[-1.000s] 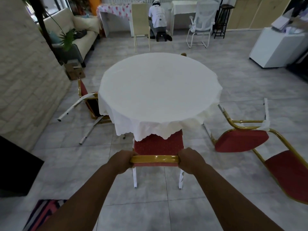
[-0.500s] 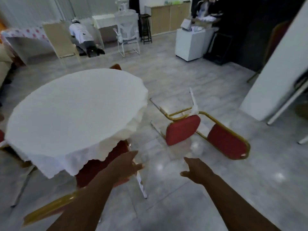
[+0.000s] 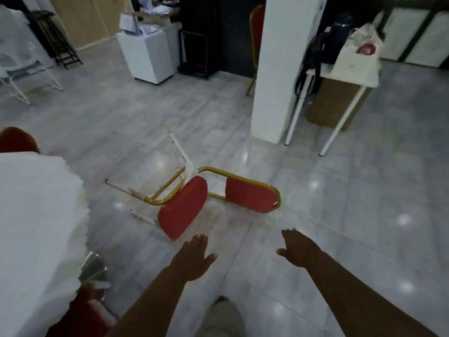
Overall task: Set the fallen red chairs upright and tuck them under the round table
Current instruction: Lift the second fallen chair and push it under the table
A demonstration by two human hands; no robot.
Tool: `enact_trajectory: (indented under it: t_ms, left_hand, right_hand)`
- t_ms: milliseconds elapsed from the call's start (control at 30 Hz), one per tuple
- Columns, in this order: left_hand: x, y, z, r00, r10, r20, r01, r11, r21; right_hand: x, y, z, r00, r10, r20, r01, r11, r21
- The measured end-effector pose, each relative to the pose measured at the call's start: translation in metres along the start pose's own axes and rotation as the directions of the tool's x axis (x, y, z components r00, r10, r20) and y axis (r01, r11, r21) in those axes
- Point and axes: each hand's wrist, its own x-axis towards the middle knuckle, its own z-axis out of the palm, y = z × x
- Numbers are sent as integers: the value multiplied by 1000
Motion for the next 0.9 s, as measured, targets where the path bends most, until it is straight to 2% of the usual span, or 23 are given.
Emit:
enact_trajectory:
  t_ms: [100,367,500,633,767,900]
  left_hand:
    - [60,9,-27,993,78,91,-80,997,20]
    - [194,41,-72,983,81,165,-89,995,47]
    - [254,54,-75,990,28,140,-27,1000,-15]
    - [299,81,-75,988,-115,105,129,982,-139]
    - [332,105,-63,959,-251,132,278,925,-261]
    - [350,113,-49,921,-356,155,388,845,-369]
  right_hand:
    - [35,13,-30,999,46,4,-46,999,-7]
    - [140,56,-90,995,96,41,-95,995,-19]
    - [202,85,-113,998,24,58,-20,997,-74]
    - [273,112,-138,991,-91,100,103,987,-127]
    - [346,127,-159,951,-225,212,267,943,-197]
    - [411,115,-177,886,-331,324,427,857,-290]
